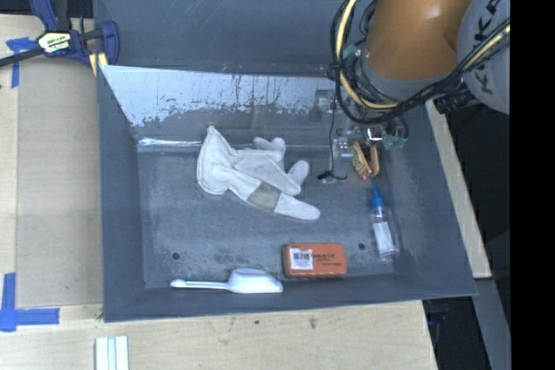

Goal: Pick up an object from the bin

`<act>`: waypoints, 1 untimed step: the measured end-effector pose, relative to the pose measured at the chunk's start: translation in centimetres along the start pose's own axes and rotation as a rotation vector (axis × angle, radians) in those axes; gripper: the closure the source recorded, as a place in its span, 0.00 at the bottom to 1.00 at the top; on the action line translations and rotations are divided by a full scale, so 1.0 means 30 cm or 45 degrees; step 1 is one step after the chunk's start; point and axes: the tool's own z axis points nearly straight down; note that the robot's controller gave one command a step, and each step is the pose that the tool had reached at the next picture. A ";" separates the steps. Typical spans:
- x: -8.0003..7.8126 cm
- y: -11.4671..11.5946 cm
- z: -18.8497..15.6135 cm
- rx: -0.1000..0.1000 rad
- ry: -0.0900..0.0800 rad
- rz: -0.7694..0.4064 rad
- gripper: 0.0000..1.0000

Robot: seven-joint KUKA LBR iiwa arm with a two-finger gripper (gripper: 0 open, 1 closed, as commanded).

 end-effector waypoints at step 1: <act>-0.004 0.000 -0.018 0.000 -0.011 0.000 0.00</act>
Offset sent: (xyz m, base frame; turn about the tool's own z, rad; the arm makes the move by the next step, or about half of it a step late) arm 0.0283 0.0473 -0.1609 -0.1690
